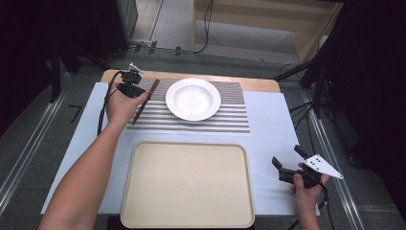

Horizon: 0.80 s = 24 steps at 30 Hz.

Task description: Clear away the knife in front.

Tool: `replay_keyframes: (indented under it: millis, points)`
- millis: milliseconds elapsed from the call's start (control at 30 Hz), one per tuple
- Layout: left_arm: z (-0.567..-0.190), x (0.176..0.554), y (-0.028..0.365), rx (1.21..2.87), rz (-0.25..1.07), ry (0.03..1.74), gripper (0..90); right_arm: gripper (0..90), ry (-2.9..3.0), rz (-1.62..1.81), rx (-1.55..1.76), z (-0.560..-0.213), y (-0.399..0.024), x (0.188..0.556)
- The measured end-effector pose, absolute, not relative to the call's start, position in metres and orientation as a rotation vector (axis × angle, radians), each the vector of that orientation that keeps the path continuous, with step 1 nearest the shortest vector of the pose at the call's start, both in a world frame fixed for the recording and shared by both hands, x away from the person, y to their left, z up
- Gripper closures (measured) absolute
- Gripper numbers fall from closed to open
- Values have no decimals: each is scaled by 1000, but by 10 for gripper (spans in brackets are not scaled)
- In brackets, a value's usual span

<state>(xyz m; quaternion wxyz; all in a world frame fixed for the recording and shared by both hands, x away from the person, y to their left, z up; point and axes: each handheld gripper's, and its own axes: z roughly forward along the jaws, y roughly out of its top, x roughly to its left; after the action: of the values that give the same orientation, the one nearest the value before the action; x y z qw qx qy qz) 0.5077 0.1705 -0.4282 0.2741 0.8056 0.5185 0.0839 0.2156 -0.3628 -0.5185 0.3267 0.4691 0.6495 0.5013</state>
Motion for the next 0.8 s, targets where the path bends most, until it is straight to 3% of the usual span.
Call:
replay_keyframes:
  millis: [800]
  points:
    - [-424, 443, 166, 2207, 227, 1230, 767, 0, 1706, 1310, 1223, -519, -363, 215]
